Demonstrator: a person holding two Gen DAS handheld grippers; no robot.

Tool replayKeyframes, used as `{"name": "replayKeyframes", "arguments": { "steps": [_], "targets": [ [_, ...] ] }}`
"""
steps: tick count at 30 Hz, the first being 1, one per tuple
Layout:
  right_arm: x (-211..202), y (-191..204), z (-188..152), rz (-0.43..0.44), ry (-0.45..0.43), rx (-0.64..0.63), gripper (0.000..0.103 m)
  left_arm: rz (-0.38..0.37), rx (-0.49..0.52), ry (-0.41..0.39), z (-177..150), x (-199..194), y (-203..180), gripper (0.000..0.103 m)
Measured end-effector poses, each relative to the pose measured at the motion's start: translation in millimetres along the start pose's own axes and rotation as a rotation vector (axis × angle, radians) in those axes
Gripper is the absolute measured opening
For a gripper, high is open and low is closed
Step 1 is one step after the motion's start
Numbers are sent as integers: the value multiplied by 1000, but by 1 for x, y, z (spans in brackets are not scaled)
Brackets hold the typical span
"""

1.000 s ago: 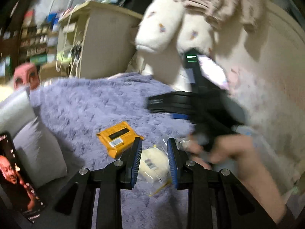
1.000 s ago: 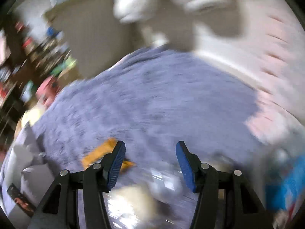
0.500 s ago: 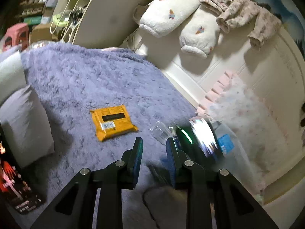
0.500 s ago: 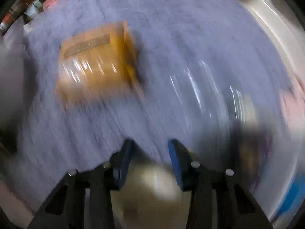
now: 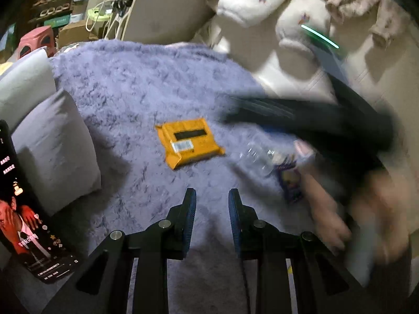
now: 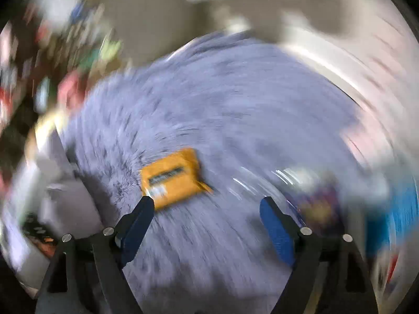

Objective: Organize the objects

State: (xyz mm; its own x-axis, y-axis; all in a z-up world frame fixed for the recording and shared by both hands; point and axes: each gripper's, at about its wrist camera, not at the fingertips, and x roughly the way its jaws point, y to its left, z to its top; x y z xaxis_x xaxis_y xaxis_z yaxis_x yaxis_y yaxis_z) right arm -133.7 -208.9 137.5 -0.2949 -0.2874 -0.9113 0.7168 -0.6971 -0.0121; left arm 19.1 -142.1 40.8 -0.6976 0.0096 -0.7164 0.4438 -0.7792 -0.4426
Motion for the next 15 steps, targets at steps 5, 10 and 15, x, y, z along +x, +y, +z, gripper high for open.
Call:
{"name": "replayKeyframes", "arguments": {
  "steps": [5, 10, 15],
  "targets": [
    [69, 54, 28, -49, 113, -230, 31, -6, -15, 14, -2, 1, 9, 24],
    [34, 21, -15, -63, 309, -184, 15, -26, -50, -3, 1, -7, 14, 24],
    [0, 0, -112, -94, 371, -147, 10, -46, -62, -26, 1, -17, 13, 22]
  ]
}}
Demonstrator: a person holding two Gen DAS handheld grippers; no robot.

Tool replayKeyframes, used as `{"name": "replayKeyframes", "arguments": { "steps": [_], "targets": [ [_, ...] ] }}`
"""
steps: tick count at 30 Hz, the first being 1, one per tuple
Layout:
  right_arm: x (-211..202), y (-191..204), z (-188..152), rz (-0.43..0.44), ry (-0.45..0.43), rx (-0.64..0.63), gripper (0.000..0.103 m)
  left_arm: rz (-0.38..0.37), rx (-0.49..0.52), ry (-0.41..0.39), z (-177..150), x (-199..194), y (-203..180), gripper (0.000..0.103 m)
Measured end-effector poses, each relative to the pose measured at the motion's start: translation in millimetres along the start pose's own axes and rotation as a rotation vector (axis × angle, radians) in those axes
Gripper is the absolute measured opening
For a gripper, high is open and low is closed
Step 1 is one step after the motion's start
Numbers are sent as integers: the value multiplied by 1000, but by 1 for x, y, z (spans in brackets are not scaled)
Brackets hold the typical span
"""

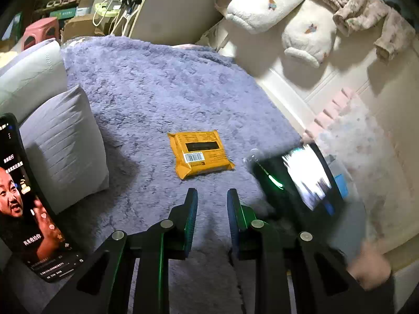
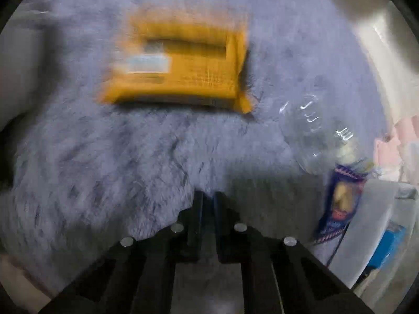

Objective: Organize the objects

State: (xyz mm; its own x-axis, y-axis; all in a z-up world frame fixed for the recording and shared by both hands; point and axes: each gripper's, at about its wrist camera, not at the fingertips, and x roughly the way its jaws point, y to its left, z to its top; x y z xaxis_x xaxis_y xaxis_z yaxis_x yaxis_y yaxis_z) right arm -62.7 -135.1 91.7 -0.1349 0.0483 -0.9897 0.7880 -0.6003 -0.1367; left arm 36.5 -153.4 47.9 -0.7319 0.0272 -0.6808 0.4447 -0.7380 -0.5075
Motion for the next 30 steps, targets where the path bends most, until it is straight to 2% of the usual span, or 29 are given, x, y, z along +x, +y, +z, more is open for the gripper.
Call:
{"name": "replayKeyframes", "arguments": {
  "steps": [1, 2, 4, 5, 6, 7, 8, 10, 11, 12, 13, 14, 15, 17, 18, 19, 22, 23, 24, 25, 26, 28, 29, 30],
  "targets": [
    [-9, -8, -6, 30, -36, 54, 10, -6, -2, -8, -1, -3, -1, 22],
    [-28, -15, -9, 55, -129, 91, 10, 0, -1, -16, -1, -5, -1, 22],
    [-70, -27, 1, 39, -344, 152, 11, 20, 4, -25, 0, -6, -3, 22],
    [-91, -32, 12, 22, -459, 189, 26, 28, 7, -26, 0, -5, -4, 22],
    [-103, -34, 23, 12, -527, 209, 61, 32, 9, -20, 0, -4, -5, 22],
    [-111, -32, 43, 15, -581, 213, 83, 35, 11, -12, 0, -2, -6, 22],
    [-107, -26, 72, 44, -572, 172, 103, 36, 15, -3, 0, 0, -6, 22],
    [-85, -4, 113, 98, -447, 84, 96, 39, 26, 5, -1, 2, -7, 22],
    [-60, 10, 140, 116, -323, 33, 87, 43, 28, 4, -1, 3, -7, 22],
    [-37, 19, 152, 102, -224, -4, 68, 45, 30, 4, -1, 3, -7, 22],
    [-13, 30, 155, 67, -99, -58, 54, 45, 32, 5, -1, 4, -6, 22],
    [-7, 40, 151, 26, -114, -102, 52, 47, 33, 7, -1, 4, -5, 22],
    [-7, 42, 147, 36, -97, -129, 38, 53, 30, 7, 0, 3, -3, 22],
    [7, 32, 119, 72, 2, -87, 29, 60, 15, 2, 2, 0, 1, 22],
    [16, 27, 95, 89, 20, -78, 28, 58, 9, -2, 4, -3, 2, 22],
    [22, 19, 69, 113, 17, -52, 28, 41, 4, -5, 4, -6, 3, 29],
    [44, -28, 6, 276, 50, 199, 24, -226, 9, 245, -3, 13, -5, 28],
    [51, -42, -11, 314, 50, 263, 19, -251, 51, 269, -7, 14, -14, 28],
    [54, -55, -25, 350, 21, 322, 17, -234, 117, 263, -10, 11, -24, 28],
    [54, -67, -40, 369, -29, 383, 17, -156, 218, 224, -15, 3, -38, 28],
    [46, -79, -56, 373, -109, 442, 20, -92, 276, 188, -17, -4, -44, 28],
    [12, -102, -98, 397, -378, 573, 21, -16, 319, 148, -18, -13, -44, 28],
    [-5, -111, -122, 379, -482, 647, 25, -15, 293, 148, -16, -15, -38, 28],
    [-20, -120, -148, 313, -544, 736, 41, -15, 242, 142, -13, -17, -29, 28]
  ]
}}
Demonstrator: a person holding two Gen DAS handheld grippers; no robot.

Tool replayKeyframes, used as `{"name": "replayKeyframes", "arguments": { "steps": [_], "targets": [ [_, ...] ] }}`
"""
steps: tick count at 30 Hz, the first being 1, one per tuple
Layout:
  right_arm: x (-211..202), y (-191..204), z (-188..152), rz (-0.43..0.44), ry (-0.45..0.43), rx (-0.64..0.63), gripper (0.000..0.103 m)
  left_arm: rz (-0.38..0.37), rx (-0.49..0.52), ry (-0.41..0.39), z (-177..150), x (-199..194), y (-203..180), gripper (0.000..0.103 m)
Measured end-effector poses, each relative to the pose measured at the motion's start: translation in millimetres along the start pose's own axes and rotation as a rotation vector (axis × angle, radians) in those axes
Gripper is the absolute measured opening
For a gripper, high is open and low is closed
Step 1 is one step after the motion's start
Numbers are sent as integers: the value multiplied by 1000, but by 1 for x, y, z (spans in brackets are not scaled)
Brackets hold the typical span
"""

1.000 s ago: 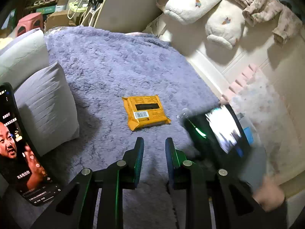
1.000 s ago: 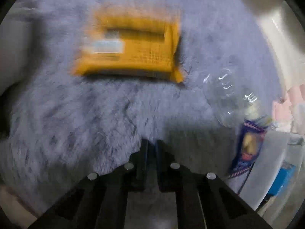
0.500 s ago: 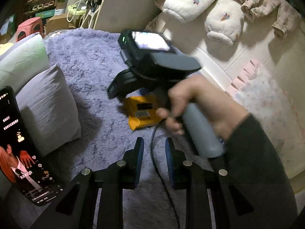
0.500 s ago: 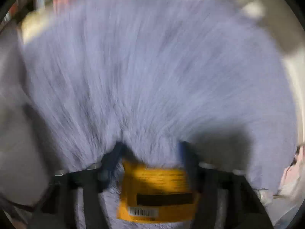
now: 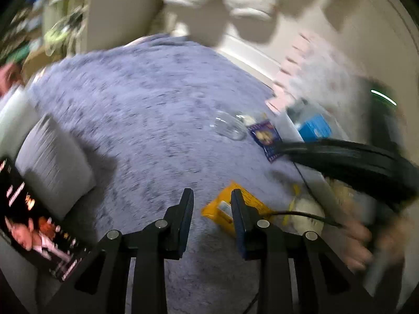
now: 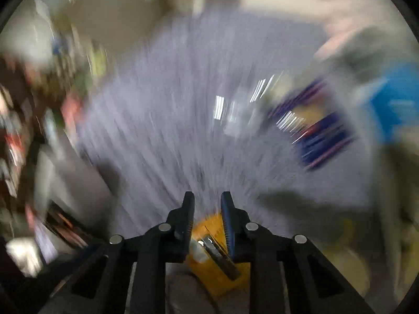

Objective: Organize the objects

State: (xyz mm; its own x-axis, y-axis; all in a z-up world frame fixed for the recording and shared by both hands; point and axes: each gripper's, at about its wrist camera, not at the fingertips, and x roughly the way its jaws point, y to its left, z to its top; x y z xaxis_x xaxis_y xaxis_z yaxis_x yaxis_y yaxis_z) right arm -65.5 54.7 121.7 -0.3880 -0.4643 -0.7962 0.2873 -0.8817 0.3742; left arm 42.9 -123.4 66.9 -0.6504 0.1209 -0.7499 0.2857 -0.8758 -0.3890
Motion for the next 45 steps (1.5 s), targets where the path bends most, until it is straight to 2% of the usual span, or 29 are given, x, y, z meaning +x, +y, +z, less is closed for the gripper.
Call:
{"name": "replayKeyframes", "arguments": {
  "steps": [2, 4, 5, 6, 8, 10, 11, 13, 16, 18, 19, 21, 23, 25, 28, 31, 33, 34, 35, 36, 40, 42, 43, 45],
  "targets": [
    [-41, -31, -26, -145, -110, 140, 64, 20, -122, -33, 5, -3, 22, 28],
    [-63, -49, -60, -225, -134, 269, 64, 33, -229, -56, 7, -1, 41, 28],
    [-60, -59, -62, -246, -125, 342, 64, 25, -264, -54, 9, 4, 44, 28],
    [-45, -48, -56, -227, -114, 388, 64, 6, -293, -42, 9, 9, 48, 28],
    [-13, -57, -49, -162, -38, 427, 64, -31, -310, -4, 9, 19, 46, 28],
    [19, -57, -32, -190, 38, 363, 60, -64, -284, 43, 8, 34, 35, 28],
    [23, -64, -33, -247, 54, 317, 59, -74, -268, 64, 8, 39, 30, 28],
    [24, -66, -42, -338, 60, 320, 59, -88, -221, 113, 7, 53, 12, 28],
    [24, -108, -49, -304, 22, 492, 59, -81, -206, 121, 1, 55, -3, 28],
    [20, -137, -56, -350, -25, 606, 61, -30, -164, 106, 0, 57, -18, 28],
    [22, -148, -51, -364, -24, 619, 62, -6, -142, 99, 0, 60, -25, 28],
    [47, -166, -49, -338, 37, 640, 62, 24, -101, 89, -1, 64, -41, 28],
    [73, -180, -58, -271, 80, 664, 62, 23, -67, 74, -4, 70, -59, 28],
    [84, -178, -59, -236, 70, 632, 62, 20, -24, 65, -8, 73, -74, 28],
    [97, -159, -51, -342, 60, 450, 71, 41, 39, 22, -10, 73, -95, 28],
    [118, -150, -48, -356, 110, 317, 88, 78, 93, -33, -12, 71, -108, 28],
    [136, -163, -54, -336, 151, 314, 87, 86, 106, -53, -12, 72, -110, 28],
    [137, -167, -56, -346, 135, 305, 84, 87, 111, -58, -11, 73, -111, 28],
    [135, -168, -56, -356, 128, 301, 72, 87, 117, -59, -11, 75, -112, 28],
    [133, -172, -57, -336, 115, 303, 68, 84, 123, -57, -11, 76, -113, 28],
    [127, -177, -64, -254, 96, 307, 66, 46, 136, -82, -11, 70, -115, 28],
    [111, -170, -64, -189, 58, 300, 66, 29, 145, -114, -12, 62, -119, 28],
    [101, -163, -62, -158, 29, 295, 66, 19, 142, -139, -12, 57, -119, 24],
    [67, -151, -64, -111, -38, 280, 66, -30, 112, -205, -11, 44, -116, 24]
  ]
}}
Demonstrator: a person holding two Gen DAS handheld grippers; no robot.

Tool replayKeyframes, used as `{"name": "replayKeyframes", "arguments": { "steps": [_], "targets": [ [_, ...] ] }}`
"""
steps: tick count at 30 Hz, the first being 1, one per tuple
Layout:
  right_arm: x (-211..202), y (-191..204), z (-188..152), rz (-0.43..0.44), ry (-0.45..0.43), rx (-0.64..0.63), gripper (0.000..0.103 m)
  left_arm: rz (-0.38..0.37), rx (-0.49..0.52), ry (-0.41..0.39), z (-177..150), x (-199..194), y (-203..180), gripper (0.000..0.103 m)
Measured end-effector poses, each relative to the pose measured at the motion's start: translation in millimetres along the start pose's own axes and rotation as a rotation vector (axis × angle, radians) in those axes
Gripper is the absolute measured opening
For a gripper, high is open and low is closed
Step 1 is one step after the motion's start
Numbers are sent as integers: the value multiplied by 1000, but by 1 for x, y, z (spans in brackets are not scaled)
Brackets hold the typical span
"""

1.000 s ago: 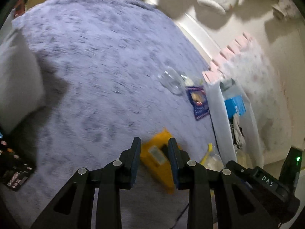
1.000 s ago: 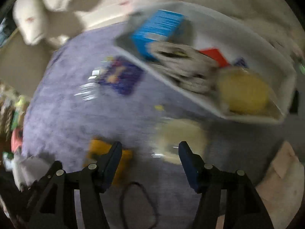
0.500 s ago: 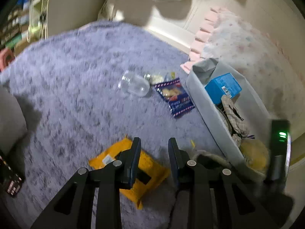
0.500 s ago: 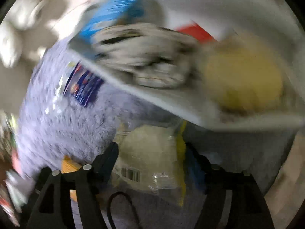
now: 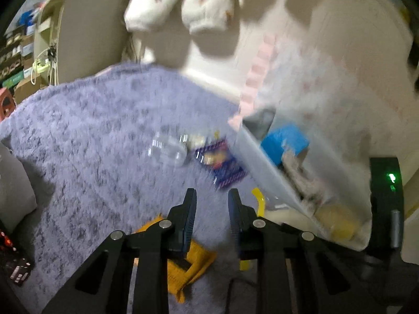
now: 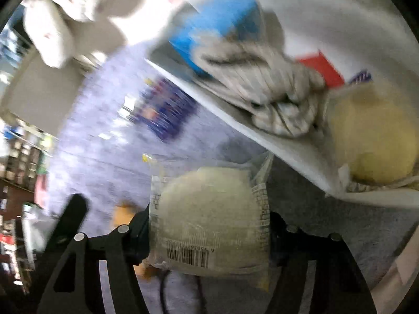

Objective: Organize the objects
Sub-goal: 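Grasp the bagged white bread with the right gripper and lift it, then place the bagged white bread into the white bin and release it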

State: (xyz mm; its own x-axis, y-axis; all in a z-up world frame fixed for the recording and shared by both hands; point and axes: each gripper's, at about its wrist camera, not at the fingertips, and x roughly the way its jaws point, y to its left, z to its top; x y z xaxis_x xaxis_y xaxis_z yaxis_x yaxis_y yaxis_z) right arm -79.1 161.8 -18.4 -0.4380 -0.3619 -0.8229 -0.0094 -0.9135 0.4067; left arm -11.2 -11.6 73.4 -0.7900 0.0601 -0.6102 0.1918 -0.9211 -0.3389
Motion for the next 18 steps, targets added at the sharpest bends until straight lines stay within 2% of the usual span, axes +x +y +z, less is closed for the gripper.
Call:
{"name": "replayKeyframes", "arguments": {
  "steps": [3, 6, 10, 12, 13, 15, 18],
  "targets": [
    [-40, 8, 10, 60, -137, 12, 66, -77, -18, -44, 4, -12, 0, 24],
    [-81, -5, 8, 80, -286, 45, 66, -103, 66, -71, 2, -16, -18, 24],
    [-160, -26, 22, 24, -505, 133, 66, -138, 196, -88, -6, -20, -49, 25],
    [-177, -50, 25, -25, -589, 212, 70, -149, 254, -79, -11, -19, -64, 25],
    [-171, -56, 26, -40, -595, 254, 70, -146, 289, -74, -15, -17, -71, 26],
    [-146, -91, 38, -18, -535, 375, 72, -126, 337, -68, -20, -14, -80, 26],
    [-121, -127, 38, 74, -414, 572, 72, -109, 359, -61, -24, -11, -81, 26]
  ]
}}
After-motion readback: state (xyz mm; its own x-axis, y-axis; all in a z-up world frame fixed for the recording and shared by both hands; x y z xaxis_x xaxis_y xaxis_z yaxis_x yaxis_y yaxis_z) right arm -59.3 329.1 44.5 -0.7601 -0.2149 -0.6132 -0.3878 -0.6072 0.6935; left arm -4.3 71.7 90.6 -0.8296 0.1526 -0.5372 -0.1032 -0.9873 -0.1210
